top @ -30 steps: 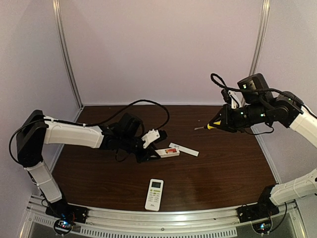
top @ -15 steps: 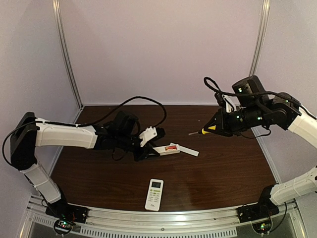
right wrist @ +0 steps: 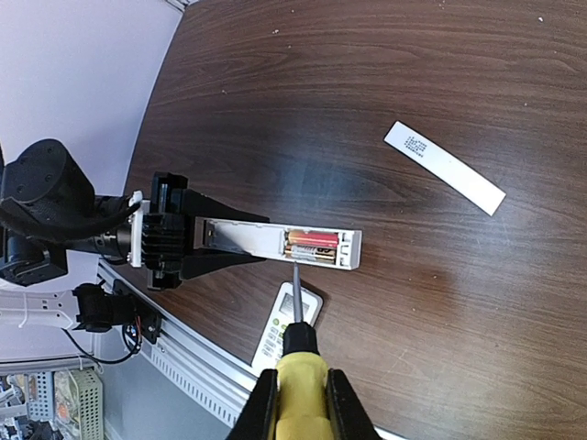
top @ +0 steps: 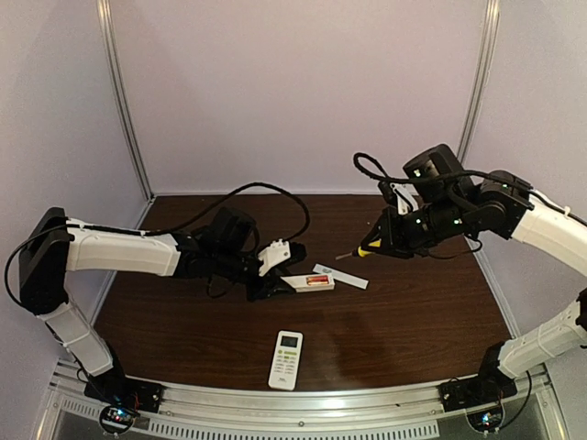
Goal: Unload the batteries from the remote control
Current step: Remove the battery from the remote control without the battery cover.
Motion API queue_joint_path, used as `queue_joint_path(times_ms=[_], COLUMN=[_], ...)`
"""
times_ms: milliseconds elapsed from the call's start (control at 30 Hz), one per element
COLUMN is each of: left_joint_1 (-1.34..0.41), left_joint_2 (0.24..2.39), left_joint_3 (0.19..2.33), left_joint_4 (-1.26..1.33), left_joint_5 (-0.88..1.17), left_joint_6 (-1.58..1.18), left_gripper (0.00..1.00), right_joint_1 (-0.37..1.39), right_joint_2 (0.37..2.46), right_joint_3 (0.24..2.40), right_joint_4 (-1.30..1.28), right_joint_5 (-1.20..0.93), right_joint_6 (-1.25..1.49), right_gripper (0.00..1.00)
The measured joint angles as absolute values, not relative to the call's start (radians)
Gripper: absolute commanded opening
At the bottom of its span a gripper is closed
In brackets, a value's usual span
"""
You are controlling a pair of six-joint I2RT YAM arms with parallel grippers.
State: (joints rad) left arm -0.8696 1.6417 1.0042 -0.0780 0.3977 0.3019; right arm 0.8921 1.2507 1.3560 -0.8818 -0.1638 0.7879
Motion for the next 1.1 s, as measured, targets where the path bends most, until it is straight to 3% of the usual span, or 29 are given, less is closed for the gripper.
queue_joint_path(times_ms=[1100], left_joint_1=[-0.87], left_joint_2=[1.642], left_joint_3=[1.031], left_joint_4=[-0.085], left_joint_5=[0.432], left_joint_6=[0.302], left_gripper=[0.0], right_joint_1=[0.892], right_joint_2=[1.409], right_joint_3=[1.369], right_joint_4=[-0.887], right_joint_5=[-0.154], right_joint_6=[0.84], right_gripper=[0.0])
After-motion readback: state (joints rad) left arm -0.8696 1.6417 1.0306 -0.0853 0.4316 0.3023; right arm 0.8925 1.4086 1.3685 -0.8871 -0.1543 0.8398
